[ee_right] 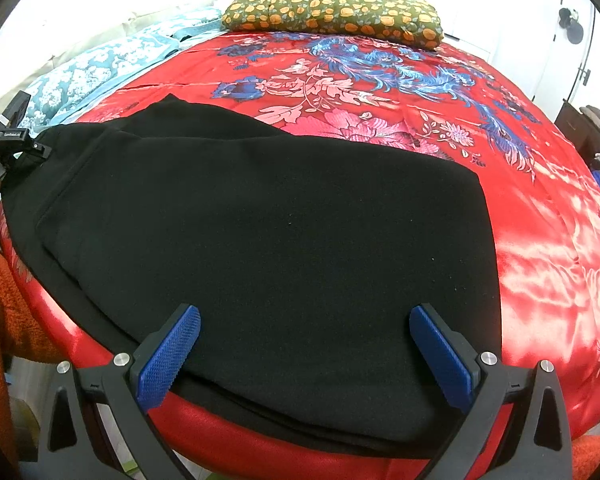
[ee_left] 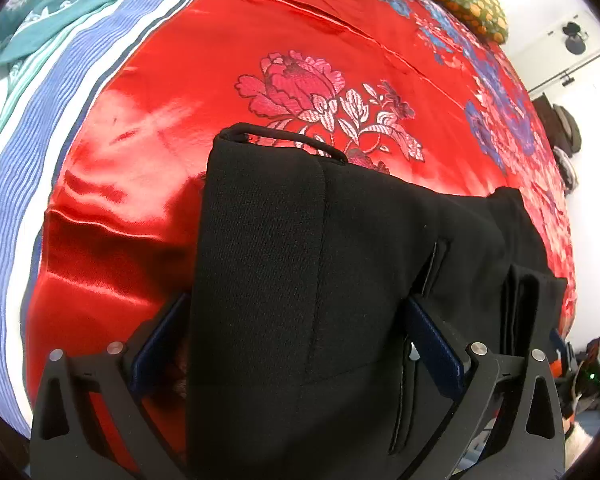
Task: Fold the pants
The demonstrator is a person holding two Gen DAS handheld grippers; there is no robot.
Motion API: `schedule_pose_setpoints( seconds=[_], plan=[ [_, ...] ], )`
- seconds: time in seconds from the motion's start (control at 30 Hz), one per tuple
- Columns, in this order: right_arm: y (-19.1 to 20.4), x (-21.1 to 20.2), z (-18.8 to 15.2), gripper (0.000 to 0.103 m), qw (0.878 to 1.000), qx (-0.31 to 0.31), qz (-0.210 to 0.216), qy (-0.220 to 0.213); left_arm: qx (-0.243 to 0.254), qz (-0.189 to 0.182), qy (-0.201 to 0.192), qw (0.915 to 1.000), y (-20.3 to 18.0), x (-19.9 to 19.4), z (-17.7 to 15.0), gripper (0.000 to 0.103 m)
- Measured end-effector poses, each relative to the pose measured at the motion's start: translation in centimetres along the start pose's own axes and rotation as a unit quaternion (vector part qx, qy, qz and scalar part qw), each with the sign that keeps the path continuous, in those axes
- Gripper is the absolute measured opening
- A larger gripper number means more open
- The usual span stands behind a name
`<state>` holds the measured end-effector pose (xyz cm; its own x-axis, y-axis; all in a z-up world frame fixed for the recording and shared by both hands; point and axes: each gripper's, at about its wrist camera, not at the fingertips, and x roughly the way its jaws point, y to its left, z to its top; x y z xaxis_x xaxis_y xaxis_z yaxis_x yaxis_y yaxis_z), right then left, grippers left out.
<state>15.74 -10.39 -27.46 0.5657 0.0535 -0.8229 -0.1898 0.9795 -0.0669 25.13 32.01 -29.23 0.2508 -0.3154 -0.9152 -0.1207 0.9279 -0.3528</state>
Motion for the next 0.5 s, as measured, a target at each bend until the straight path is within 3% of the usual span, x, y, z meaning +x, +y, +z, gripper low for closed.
schedule_pose_setpoints(
  seconds=[0.5],
  plan=[
    [0.07, 0.13, -0.03, 0.103, 1.000, 0.000, -0.005, 0.001, 0.002, -0.002, 0.000, 1.0000, 0.10, 0.03, -0.01, 0.103]
  ],
)
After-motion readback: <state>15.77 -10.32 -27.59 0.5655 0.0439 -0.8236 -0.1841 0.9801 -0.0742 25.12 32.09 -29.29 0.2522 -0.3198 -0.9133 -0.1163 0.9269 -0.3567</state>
